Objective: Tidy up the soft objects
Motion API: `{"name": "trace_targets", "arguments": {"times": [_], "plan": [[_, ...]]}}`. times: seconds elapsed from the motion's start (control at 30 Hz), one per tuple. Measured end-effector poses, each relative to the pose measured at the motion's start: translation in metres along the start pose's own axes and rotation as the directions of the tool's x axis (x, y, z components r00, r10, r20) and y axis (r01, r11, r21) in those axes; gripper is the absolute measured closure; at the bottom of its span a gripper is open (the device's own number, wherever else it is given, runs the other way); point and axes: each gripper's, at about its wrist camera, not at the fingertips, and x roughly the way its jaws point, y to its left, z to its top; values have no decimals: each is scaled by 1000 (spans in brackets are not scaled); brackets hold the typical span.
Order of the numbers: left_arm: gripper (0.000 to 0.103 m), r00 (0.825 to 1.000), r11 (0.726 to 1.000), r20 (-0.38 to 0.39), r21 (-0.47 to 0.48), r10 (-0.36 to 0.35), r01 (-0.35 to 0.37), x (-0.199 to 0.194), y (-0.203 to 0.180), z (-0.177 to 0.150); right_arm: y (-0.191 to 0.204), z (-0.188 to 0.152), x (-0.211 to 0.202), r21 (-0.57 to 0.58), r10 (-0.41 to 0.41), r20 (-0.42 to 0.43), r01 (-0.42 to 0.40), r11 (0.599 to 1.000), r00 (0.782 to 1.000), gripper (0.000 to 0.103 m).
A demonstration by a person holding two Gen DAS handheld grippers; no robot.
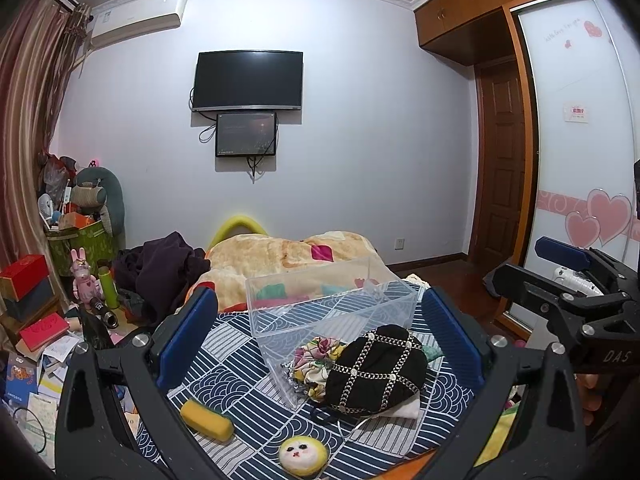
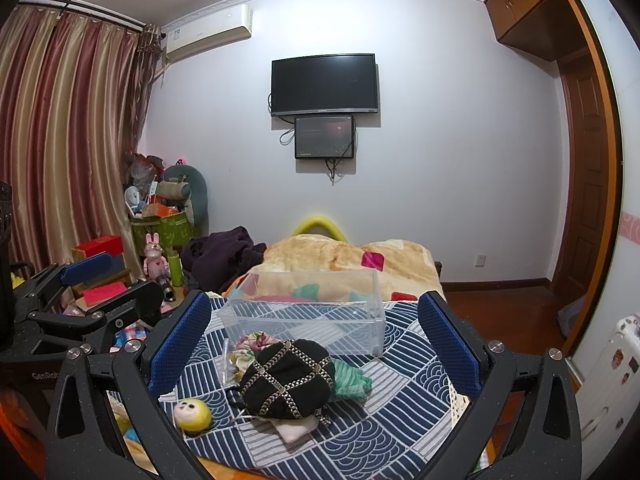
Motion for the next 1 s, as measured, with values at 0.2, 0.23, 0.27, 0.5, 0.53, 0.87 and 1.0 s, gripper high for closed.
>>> {"name": "trace_targets", "arguments": {"times": [0.2,0.23,0.27,0.5,0.53,0.87,1.0], "plan": [[0,1000,1000,5,4,-4,4,-1,-1,0,1,0,0,1,2,3,-2,1000,1000,0],[0,1000,1000,5,5,-4,4,-1,-2,-1,1,0,0,1,2,2,-2,1000,1000,0],[0,1000,1000,4,5,-4,4,-1,-1,-1,1,0,0,1,2,2,-2,1000,1000,0],[0,1000,1000,-15,4,-18,18,0,-1,-1,1,-1,1,2,7,-3,-7,1000,1000,0],[0,1000,1000,-19,2,-19,19,1,0,-2,1,-1,2,2,7,-5,-7,1000,1000,0],[4,993,1000,-115,11,14,-13,25,26,-20,-4,-19,25,20,30,-80,-28,999,996,0],[22,977,1000,-212,-13,0,-2,44,49,-35,-10,-34,43,35,46,-142,-41,999,989,1]]}}
